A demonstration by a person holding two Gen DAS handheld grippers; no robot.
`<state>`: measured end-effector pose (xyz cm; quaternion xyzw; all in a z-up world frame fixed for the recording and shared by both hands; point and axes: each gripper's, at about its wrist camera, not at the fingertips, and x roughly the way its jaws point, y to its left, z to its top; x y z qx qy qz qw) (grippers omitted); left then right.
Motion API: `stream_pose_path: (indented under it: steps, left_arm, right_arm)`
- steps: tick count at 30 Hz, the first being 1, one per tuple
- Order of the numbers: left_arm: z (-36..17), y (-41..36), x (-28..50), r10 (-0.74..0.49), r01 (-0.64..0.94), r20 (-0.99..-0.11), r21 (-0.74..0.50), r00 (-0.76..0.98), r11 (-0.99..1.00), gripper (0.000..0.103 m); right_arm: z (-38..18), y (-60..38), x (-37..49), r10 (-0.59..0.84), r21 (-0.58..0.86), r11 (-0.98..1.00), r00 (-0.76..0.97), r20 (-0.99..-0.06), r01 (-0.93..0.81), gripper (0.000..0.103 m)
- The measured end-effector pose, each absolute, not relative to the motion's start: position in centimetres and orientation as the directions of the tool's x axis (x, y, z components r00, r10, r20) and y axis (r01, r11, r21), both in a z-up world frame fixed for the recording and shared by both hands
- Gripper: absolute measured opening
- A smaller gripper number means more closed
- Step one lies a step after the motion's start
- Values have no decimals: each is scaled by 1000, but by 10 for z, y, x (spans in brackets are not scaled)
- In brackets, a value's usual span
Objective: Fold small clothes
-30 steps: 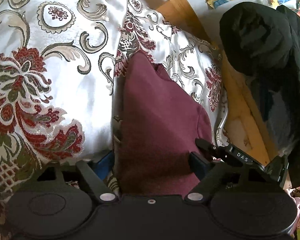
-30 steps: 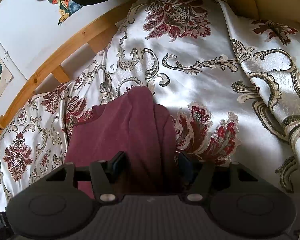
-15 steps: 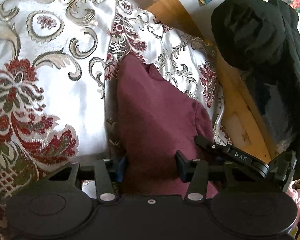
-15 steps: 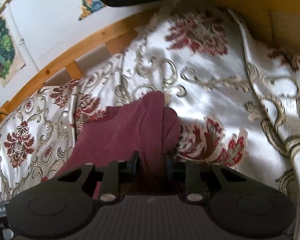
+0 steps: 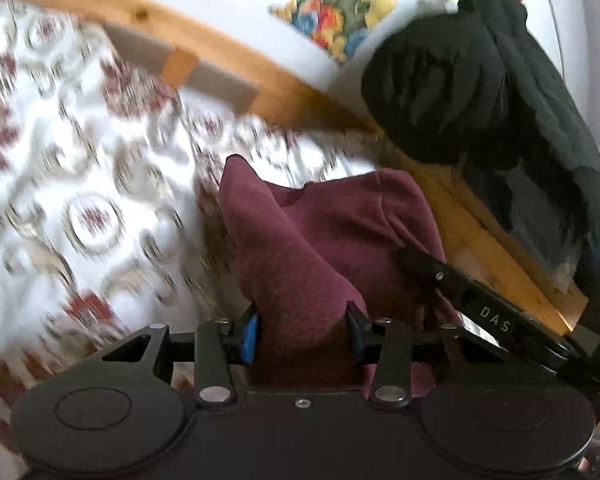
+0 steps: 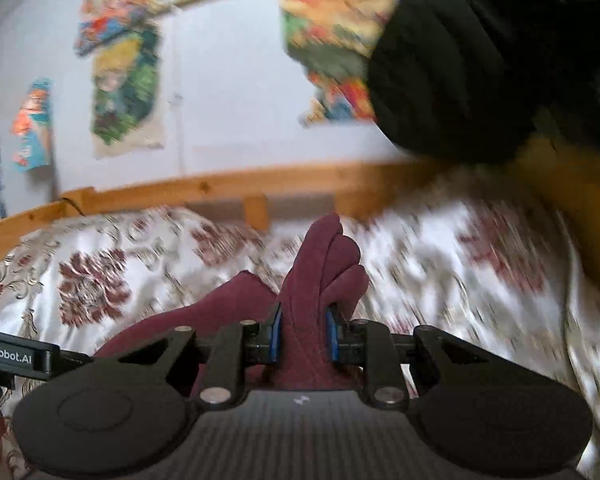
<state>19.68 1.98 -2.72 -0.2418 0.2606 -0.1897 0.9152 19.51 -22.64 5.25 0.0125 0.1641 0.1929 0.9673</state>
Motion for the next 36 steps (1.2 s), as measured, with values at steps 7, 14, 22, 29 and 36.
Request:
stream_pose_path:
  steps: [7,14,22,29,36]
  left_arm:
    - [-25,60,204,-288,90,-372,-468,882,879,44]
    - [-67,80,225,-218,-77,-487,-515,845,854,45]
    - [-87,92,236,-214,-145,-524,-560,824,816,52]
    - [-100,97,237,-239,-188,-539,-619,807,762,59]
    - [-96,93,235,-225,-188,-550,-594,804,782,71]
  right_arm:
    - [47,-164,237,455,94,890,849,-269,-447,24]
    - [-2,-138,277,438,136,897,803,-403,-420,24]
    - [-28,-164,299,394,212,919,789,-471,-332,24]
    - [-37,-171,299,378,233,925,777,-503,-300,50]
    - [-30,-179,292,373,253,926,779,-505,-280,76]
